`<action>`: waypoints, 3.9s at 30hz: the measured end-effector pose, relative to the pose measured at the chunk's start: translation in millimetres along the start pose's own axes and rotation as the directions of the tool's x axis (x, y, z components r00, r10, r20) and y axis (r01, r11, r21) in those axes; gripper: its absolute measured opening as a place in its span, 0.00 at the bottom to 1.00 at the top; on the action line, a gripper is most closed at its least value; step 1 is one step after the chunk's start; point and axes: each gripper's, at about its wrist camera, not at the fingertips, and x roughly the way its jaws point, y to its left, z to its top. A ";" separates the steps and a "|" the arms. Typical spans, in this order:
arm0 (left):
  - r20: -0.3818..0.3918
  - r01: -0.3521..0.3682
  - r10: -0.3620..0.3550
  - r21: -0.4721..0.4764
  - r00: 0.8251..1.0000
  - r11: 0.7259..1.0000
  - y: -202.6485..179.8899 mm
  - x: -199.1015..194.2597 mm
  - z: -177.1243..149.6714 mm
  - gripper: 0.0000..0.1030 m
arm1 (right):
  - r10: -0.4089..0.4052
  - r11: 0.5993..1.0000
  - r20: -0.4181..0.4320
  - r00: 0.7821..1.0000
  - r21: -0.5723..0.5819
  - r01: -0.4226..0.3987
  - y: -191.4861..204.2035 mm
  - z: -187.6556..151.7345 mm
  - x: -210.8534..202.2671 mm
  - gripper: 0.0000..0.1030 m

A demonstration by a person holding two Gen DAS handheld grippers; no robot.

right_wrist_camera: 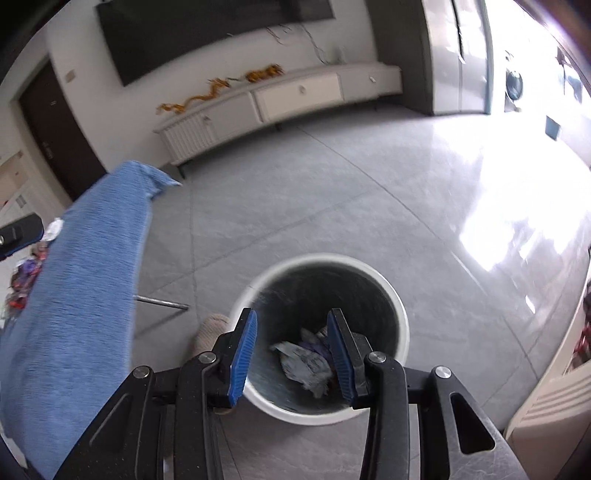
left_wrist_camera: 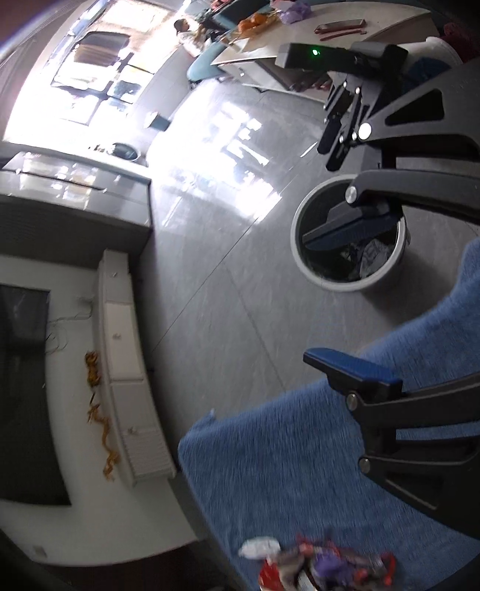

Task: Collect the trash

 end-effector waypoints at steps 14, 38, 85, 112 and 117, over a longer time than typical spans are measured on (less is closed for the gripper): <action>0.191 -0.286 0.326 -0.208 0.926 0.935 130.5 -151.9 -63.2 0.61 | 0.171 0.961 0.131 0.977 -0.240 -0.136 148.5 28.3 -74.4 0.44; 0.241 -0.363 0.512 -0.468 0.825 0.806 249.1 -253.8 -171.4 0.63 | 0.255 0.834 0.037 0.966 -0.513 -0.201 322.7 5.9 -84.2 0.52; 0.009 -0.048 0.057 -0.431 0.998 0.901 331.9 -110.8 -169.1 0.05 | 0.438 0.715 -0.245 0.865 -0.488 -0.500 419.0 45.2 114.6 0.47; 0.075 0.017 0.029 -0.558 0.997 0.829 354.7 -135.4 -195.0 0.49 | 0.455 0.617 -0.306 0.836 -0.568 -0.544 470.5 7.6 111.1 0.44; 0.072 0.000 0.048 -0.559 0.996 0.829 360.8 -133.2 -186.2 0.51 | 0.458 0.616 -0.314 0.832 -0.563 -0.551 471.0 6.9 113.0 0.44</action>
